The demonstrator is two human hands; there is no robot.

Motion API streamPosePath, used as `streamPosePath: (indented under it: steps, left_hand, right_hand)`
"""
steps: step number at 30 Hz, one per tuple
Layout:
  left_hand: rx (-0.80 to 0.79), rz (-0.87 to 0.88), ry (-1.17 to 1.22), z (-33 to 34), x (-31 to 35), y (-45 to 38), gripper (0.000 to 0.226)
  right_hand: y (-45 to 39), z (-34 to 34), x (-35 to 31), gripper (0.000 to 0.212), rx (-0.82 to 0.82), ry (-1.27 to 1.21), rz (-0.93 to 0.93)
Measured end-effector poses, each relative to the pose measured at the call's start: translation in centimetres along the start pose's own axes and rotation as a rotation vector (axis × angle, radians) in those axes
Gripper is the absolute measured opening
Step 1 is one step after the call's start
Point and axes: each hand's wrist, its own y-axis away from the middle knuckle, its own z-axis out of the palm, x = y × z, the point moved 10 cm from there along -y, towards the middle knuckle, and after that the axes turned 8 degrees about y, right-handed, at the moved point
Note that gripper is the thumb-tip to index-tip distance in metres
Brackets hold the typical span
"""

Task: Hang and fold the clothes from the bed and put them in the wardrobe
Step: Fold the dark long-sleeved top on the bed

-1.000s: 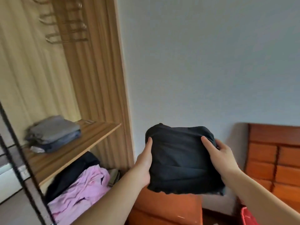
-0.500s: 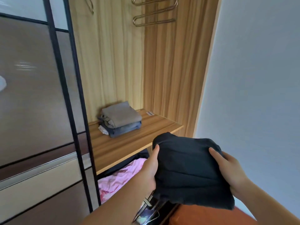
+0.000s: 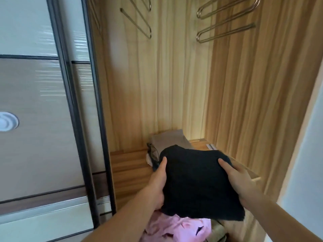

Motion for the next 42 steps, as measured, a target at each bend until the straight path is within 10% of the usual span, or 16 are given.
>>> streamPosePath:
  steps: [26,32,36,42]
  left_hand:
    - [0.11,0.138,0.013,0.7,16.3,-28.9,0.073]
    - [0.502,0.462,-1.08,-2.0,20.6,-32.4,0.076]
    - [0.387,0.796,-1.51,2.8,21.1,-33.7,0.075]
    - [0.255,0.463,-1.488,1.0,17.6,-38.4,0.09]
  right_hand:
    - [-34.6,14.9,-4.9,0.044,-0.148,0.234,-0.095]
    - [-41.0,19.1,-2.8,0.062,-0.133,0.814,-0.32]
    - [-41.1,22.1,-0.8,0.054,-0.243,0.893,-0.626]
    - [-44.6,25.3,3.1,0.053,-0.473,0.923,-0.44]
